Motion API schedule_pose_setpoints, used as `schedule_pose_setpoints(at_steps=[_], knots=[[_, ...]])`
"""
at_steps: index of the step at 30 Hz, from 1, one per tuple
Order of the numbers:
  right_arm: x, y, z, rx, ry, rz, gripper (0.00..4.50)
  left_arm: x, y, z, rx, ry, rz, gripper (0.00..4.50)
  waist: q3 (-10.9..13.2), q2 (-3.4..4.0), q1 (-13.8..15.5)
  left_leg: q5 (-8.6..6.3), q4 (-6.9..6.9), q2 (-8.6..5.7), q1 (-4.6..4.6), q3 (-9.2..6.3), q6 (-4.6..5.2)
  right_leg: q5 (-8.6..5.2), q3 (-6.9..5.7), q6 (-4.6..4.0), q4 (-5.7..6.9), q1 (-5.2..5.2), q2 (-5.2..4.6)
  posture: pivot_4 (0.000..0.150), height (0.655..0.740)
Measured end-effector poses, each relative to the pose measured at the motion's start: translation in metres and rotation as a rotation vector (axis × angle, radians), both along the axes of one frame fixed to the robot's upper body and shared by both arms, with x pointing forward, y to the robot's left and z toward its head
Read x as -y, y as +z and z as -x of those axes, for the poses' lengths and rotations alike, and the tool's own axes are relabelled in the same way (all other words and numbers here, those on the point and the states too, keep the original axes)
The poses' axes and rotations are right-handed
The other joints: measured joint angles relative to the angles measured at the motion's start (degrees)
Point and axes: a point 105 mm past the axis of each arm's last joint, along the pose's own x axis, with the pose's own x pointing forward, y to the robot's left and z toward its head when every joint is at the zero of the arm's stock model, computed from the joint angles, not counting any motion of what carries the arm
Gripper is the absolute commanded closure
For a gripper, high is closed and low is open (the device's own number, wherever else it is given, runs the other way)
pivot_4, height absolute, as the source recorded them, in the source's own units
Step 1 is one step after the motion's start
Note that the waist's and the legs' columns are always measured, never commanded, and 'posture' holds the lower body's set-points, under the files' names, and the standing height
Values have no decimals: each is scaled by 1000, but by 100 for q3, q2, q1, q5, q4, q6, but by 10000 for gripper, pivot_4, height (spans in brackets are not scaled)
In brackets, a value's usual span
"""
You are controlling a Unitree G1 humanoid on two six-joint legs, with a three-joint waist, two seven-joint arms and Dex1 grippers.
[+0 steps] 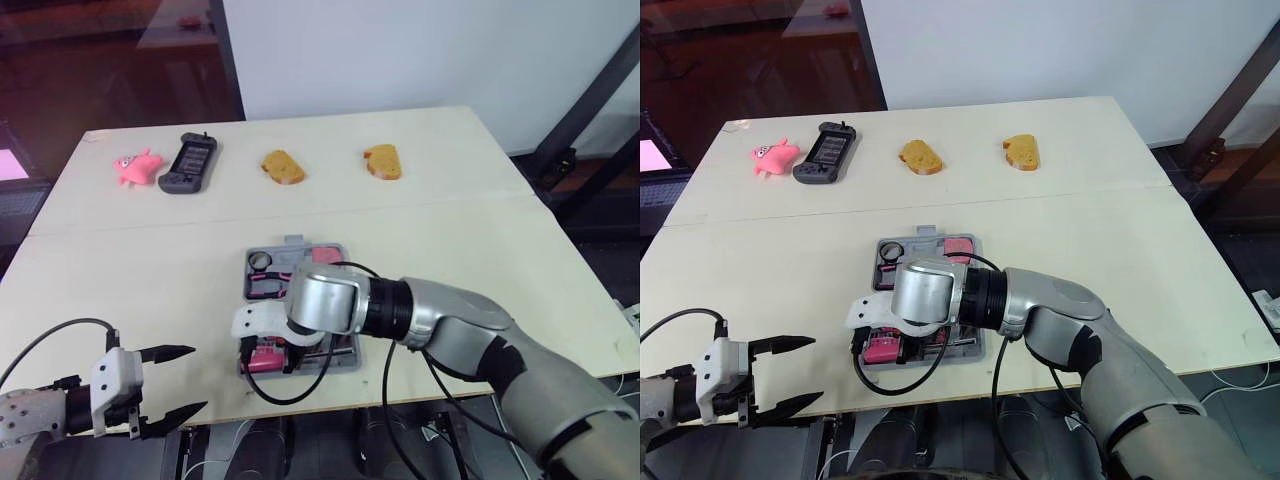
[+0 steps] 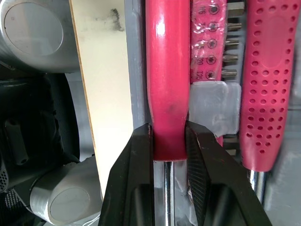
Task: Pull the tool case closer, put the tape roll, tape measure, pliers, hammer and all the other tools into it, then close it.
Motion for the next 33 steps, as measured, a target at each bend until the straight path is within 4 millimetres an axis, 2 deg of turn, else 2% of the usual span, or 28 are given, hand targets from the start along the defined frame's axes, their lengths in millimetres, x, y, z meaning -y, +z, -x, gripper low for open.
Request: schedule_pose_setpoints(at_steps=[18, 19, 22, 26, 30, 33], knots=[[-2, -2, 0, -1, -6, 1, 41032, -2, 0, -1, -2, -3, -16, 0, 0, 0, -8, 0, -3, 0, 0, 0, 0, 0, 0, 0, 0, -3, 1, 1500, 7400], [-2, -2, 0, -1, -5, 1, 30483, -2, 0, -1, -3, -2, -17, 0, 0, 0, -8, 0, -3, 0, 0, 0, 0, 0, 0, 0, 0, -3, 1, 1500, 7400], [-5, -1, 5, -24, 9, -6, 17186, -3, -1, -1, -5, 0, -18, 0, 0, 0, -4, 0, -3, 0, 0, 0, 0, 0, 0, 0, 0, -2, 1, 1500, 7400], [-7, 8, 5, -34, 1, -40, 17186, -3, -1, 0, -9, -3, -19, 0, 0, 0, 6, 0, -1, 1, 0, -1, 0, 0, 0, 0, 0, -1, 0, 1500, 7400], [-3, 34, -5, -16, -31, -128, 17186, -3, -1, 0, -14, -7, -22, 0, 0, 0, 14, 0, 1, 0, -2, -2, 0, 0, 0, 0, -2, 1, -4, 1500, 7400], [7, 58, -14, -21, -58, -244, 17186, -4, 1, -2, -8, -12, -26, 0, -1, -2, 25, 0, 2, -1, -3, -1, 0, 0, -1, 1, -4, 4, -5, 1500, 7400]])
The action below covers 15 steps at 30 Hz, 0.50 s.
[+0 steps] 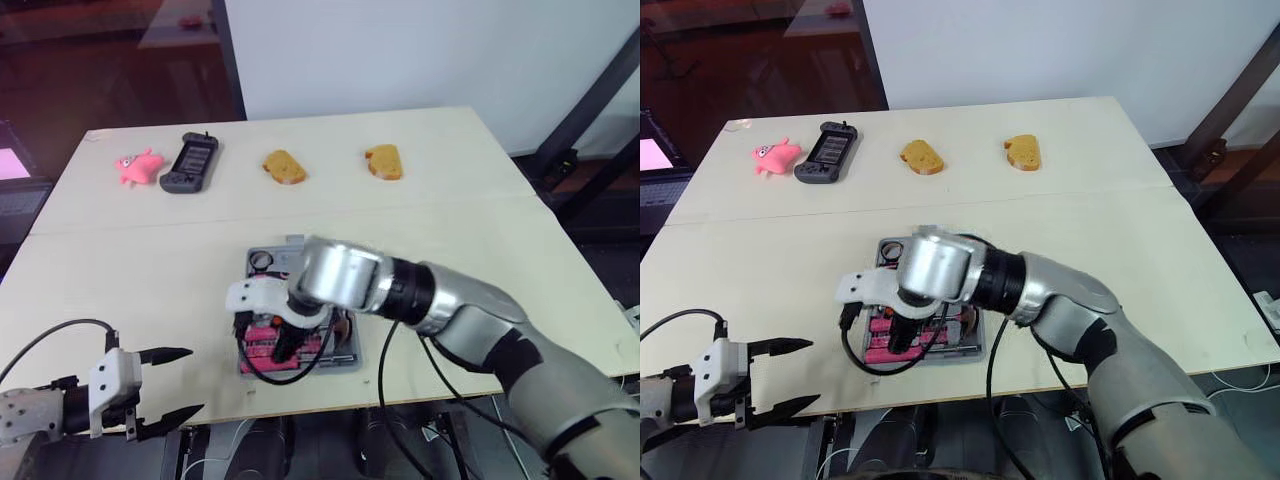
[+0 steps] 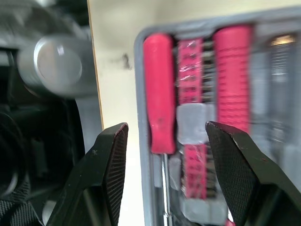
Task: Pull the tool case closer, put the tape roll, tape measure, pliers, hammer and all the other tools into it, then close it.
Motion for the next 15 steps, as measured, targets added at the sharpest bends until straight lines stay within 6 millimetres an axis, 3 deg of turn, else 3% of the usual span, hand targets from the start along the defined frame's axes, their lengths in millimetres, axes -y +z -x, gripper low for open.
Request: schedule_pose_setpoints(at_steps=[4, 10, 15], knots=[[18, 21, -12, 29, -29, -277, 17186, -1, 2, -2, -1, -8, -5, 0, -7, -11, 9, 0, -1, -1, 0, 3, 0, 0, -3, 1, -10, 16, -2, 1500, 7400], [38, 17, -8, 131, 2, -630, 17186, -4, 9, -9, 0, -21, -7, 0, -7, -13, -20, 1, -1, 1, -4, 17, 1, 1, 1, 3, -4, 22, 2, 1500, 7400], [47, 6, 15, 97, 118, -701, 17186, -4, 14, -11, -9, -21, 19, 0, -7, -14, -11, 1, 2, 8, -3, 17, 2, 0, 1, 3, -10, 31, 0, 1500, 7400]])
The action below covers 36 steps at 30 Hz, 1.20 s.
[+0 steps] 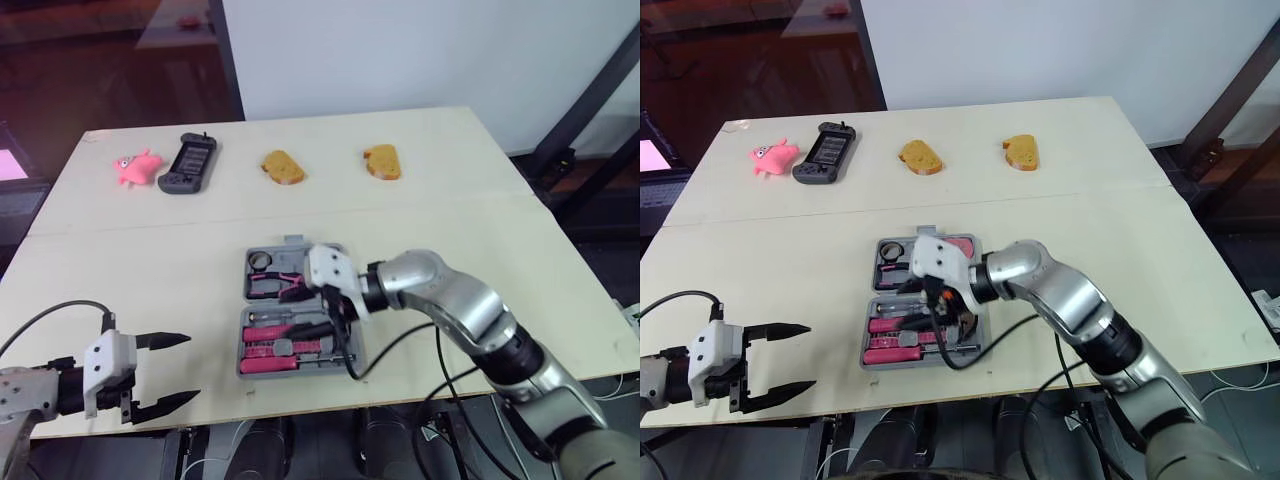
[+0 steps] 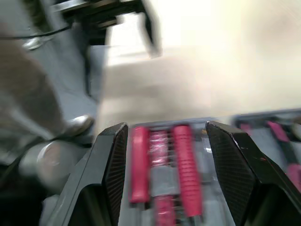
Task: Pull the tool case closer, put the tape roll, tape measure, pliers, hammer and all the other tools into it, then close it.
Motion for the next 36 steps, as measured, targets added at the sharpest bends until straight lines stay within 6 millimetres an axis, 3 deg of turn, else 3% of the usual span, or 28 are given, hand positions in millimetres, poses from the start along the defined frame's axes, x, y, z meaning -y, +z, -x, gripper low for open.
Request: schedule_pose_setpoints(at_steps=[3, 4, 6, 10, 15, 21, 27, 36], knots=[[-3, -10, 2, -23, 10, -3, 17186, 4, 6, 0, 9, -11, 21, 0, 0, -1, 8, 0, 2, 1, 0, -3, 0, 0, 0, -1, 1, 0, 1, 1500, 7400], [-4, -13, 2, -23, 15, 5, 19501, 4, 7, 0, 9, -12, 25, 0, 0, -1, 9, 0, 3, 1, 0, -3, 0, 0, 0, -1, 1, 0, 1, 1500, 7400], [-4, -24, 2, -25, 22, 19, 25454, 5, 11, 0, 14, -17, 35, 0, 0, -1, 17, 0, 3, 0, 0, -3, 0, 0, 0, -1, 0, 2, 0, 1500, 7400], [-8, -42, 0, -12, 48, 60, 44545, 9, 15, 1, 21, -45, 35, 0, 0, -2, 23, 0, 5, -1, 1, -3, 0, 0, 0, -2, 0, 3, -1, 1500, 7400], [-4, -72, -8, 19, 52, 146, 44545, 13, 20, 2, 31, -62, 34, 0, 0, -1, 21, 0, 5, -2, 1, -3, -1, 0, 0, -2, 0, 3, 0, 1500, 7400], [-13, -76, -8, 18, 64, 132, 44545, 10, 15, 8, 5, -54, 22, 0, 0, -1, 10, 0, 1, 0, 2, -4, -1, 0, 0, -2, 1, 2, 3, 1500, 7400], [-7, -97, -9, 16, 67, 189, 44545, 9, 13, 7, 6, -51, 4, 0, 0, -2, 43, 0, 7, -4, 7, -5, -1, -1, 0, -3, -1, 13, 2, 1500, 7400], [-14, -100, -7, 6, 85, 163, 44545, 5, 14, 0, 31, -44, -16, 0, -2, -2, 10, 0, 1, -1, 21, -9, -1, -1, 0, -3, 3, 22, 13, 1500, 7400]])
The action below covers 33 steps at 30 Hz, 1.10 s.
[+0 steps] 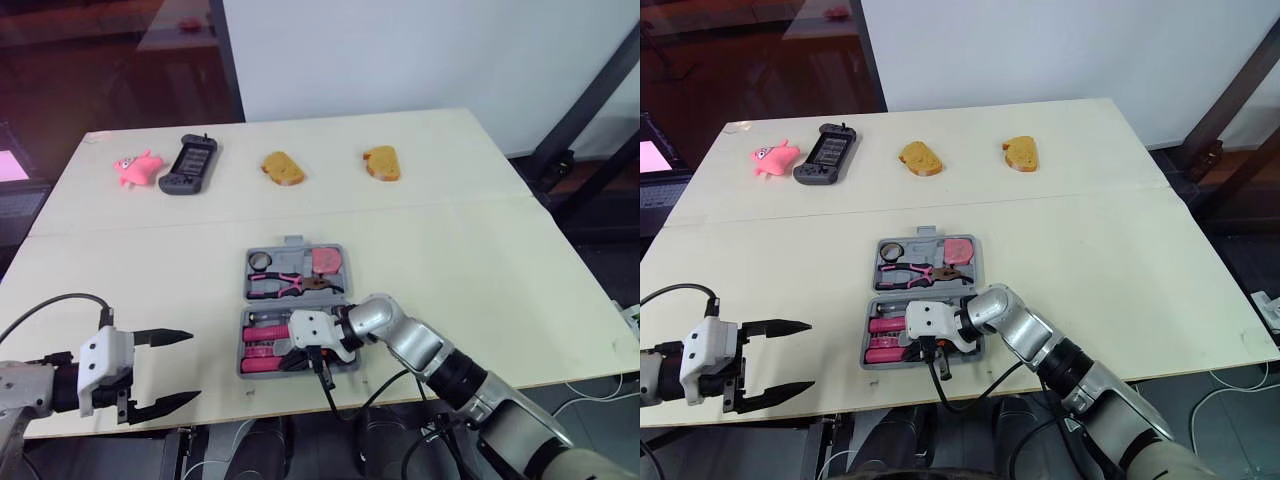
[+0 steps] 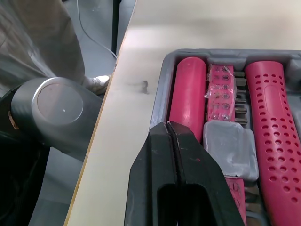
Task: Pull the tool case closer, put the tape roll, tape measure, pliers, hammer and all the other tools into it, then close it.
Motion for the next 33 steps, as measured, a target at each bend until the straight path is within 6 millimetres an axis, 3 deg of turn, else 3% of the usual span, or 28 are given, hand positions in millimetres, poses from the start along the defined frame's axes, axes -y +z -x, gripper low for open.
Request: schedule_pose_setpoints(at_steps=[4, 9, 11, 13, 17, 20, 23, 30, 33], knots=[[5, 15, -11, -17, -68, -78, 44545, -3, -1, -3, -4, 16, -3, 0, 0, 1, 24, 0, 6, 0, -4, -2, 0, 0, 0, 0, 0, 0, -3, 1500, 7400], [11, 80, -17, 10, -100, -316, 44545, -17, -16, -23, -52, 154, -67, 0, -1, -1, 46, 0, 6, -1, -5, -5, 0, 0, 0, 1, 0, 1, -1, 1500, 7400], [26, 96, -18, 26, -139, -356, 44545, -22, -18, -34, -51, 195, -72, 0, 0, 0, 110, 0, 6, -3, -5, -6, 0, 0, 0, 2, -1, 0, -3, 1500, 7400], [48, 98, -21, 32, -204, -336, 44545, -28, -19, -40, -56, 210, -89, 0, 0, -2, 158, 0, 7, -7, -7, -4, 0, 0, -1, 2, -3, 1, -5, 1500, 7400], [100, 77, -23, 20, -306, -160, 44545, -34, -19, -51, -91, 184, -85, 0, 1, 0, 183, 0, 12, -10, -10, 5, 0, 0, -1, 1, -6, 4, -10, 1500, 7400], [129, 61, -28, 96, -340, -27, 44545, -31, -20, -64, -96, 167, -85, 0, 1, -1, 162, 0, 12, -10, -8, 12, 0, 0, -2, 3, -4, 2, -7, 1500, 7400], [156, 43, -39, 151, -394, 95, 45000, -26, -28, -70, -119, 141, -83, 8757, 1, -2, 121, 1, 8, -10, -8, 21, 0, 1, 2, 4, -2, -3, -7, 1500, 7400], [156, 29, -69, 219, -448, 122, 45000, 6, -43, -93, -73, 49, -36, 44549, 1, -2, 159, 7, 19, -13, -12, 16, -9, 8, 2, 12, 5, -4, -6, 1500, 7400], [152, 27, -74, 228, -446, 113, 45000, 15, -51, -102, -66, 32, -42, 44549, 1, -3, 175, 7, 19, -17, -14, 11, -9, 12, 1, 17, 5, -1, -7, 1500, 7400]])
